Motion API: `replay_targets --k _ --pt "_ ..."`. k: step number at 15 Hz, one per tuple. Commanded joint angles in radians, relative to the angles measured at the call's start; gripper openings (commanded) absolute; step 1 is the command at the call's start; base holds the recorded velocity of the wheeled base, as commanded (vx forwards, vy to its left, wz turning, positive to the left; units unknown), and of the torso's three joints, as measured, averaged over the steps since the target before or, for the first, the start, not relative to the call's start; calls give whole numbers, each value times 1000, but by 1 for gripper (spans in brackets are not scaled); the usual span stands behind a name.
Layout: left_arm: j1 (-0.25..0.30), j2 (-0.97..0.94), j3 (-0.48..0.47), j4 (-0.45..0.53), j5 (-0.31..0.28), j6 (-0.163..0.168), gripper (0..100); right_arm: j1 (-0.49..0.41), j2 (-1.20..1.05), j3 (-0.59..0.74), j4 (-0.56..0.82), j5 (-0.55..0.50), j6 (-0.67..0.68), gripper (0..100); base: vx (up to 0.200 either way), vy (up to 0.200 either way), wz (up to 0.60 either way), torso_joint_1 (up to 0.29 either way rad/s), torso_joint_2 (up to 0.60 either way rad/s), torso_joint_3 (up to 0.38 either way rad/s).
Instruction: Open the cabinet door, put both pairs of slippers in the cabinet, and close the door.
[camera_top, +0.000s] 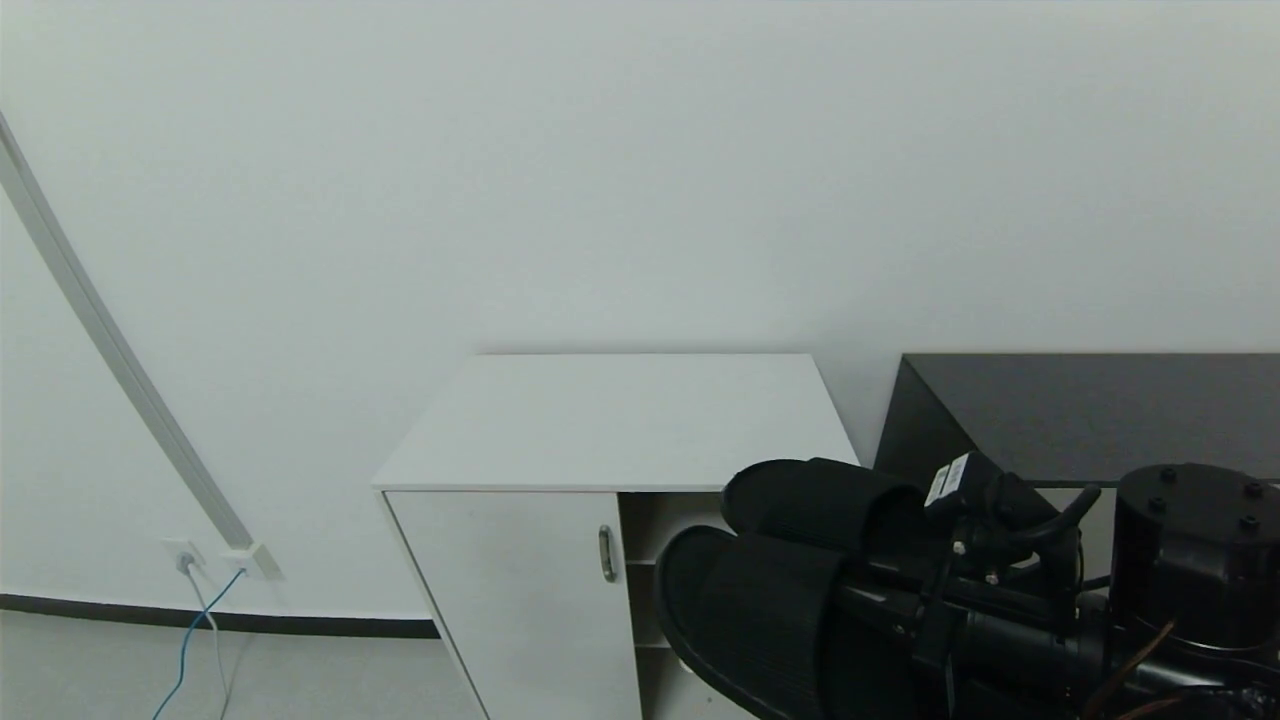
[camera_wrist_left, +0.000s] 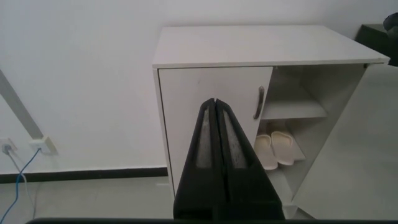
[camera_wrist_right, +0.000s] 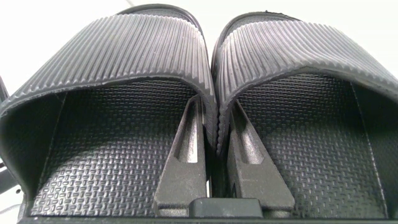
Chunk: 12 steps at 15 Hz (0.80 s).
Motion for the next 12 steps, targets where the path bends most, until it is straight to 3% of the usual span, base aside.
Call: replay_targets --k 1,12 --pt "0 1 0 0 0 0 0 0 0 1 0 0 -1 0 0 0 0 -159 354 183" --pt "0 1 0 0 0 0 0 3 2 1 0 0 -2 0 0 0 0 -185 421 236"
